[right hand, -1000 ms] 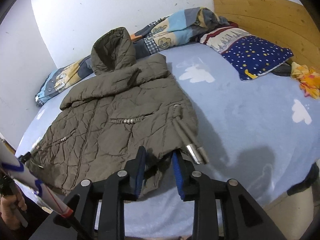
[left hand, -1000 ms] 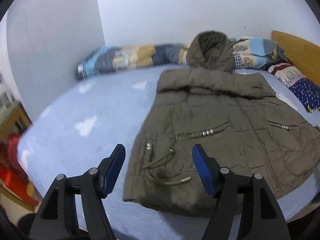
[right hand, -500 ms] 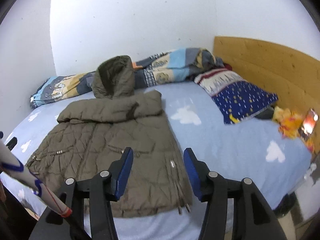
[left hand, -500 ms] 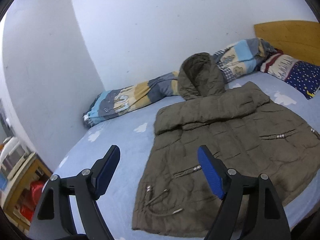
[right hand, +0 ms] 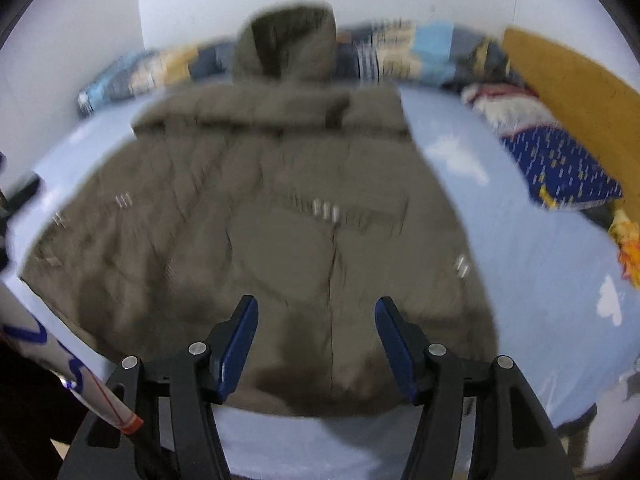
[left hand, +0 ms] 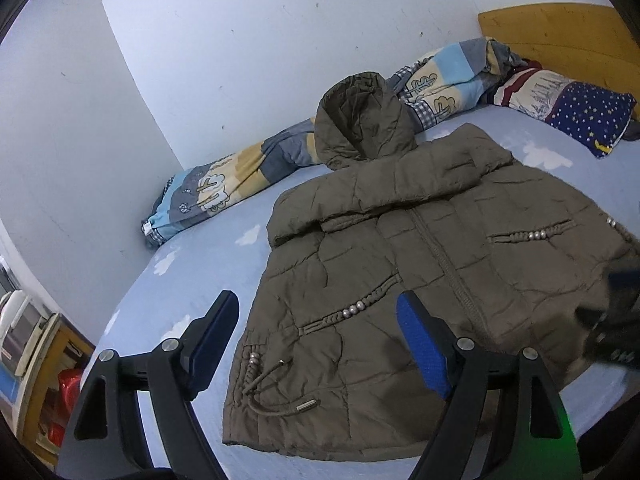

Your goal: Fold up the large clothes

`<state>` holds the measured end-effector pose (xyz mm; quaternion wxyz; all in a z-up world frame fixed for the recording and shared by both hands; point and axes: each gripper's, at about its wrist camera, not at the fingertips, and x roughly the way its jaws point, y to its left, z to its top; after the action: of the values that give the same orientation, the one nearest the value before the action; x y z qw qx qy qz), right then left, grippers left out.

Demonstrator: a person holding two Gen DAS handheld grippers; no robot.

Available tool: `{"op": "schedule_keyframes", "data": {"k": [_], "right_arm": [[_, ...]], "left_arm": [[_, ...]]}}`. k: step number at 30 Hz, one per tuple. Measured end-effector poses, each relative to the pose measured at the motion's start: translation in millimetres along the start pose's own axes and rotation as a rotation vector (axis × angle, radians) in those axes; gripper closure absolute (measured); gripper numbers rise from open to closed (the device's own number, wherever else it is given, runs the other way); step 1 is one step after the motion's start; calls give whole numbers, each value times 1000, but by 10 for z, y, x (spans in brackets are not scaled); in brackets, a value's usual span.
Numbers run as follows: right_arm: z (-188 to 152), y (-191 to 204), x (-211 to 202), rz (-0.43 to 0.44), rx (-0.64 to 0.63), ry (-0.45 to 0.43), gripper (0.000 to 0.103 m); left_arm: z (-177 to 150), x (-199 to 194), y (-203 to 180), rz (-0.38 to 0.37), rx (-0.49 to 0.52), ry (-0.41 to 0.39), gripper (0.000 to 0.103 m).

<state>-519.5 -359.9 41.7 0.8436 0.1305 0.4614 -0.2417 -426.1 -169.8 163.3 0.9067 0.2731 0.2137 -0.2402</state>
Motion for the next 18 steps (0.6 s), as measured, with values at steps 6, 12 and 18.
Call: {"op": "schedule_keyframes", "data": {"k": [6, 12, 18], "right_arm": [[-72, -107, 134, 43, 54, 87, 37], [79, -79, -295, 75, 84, -20, 36], [251, -16, -932, 148, 96, -120, 35]], "left_arm": [[139, -188, 73, -23, -31, -24, 23], [285, -431, 223, -64, -75, -46, 22], [568, -677, 633, -157, -203, -56, 22]]}}
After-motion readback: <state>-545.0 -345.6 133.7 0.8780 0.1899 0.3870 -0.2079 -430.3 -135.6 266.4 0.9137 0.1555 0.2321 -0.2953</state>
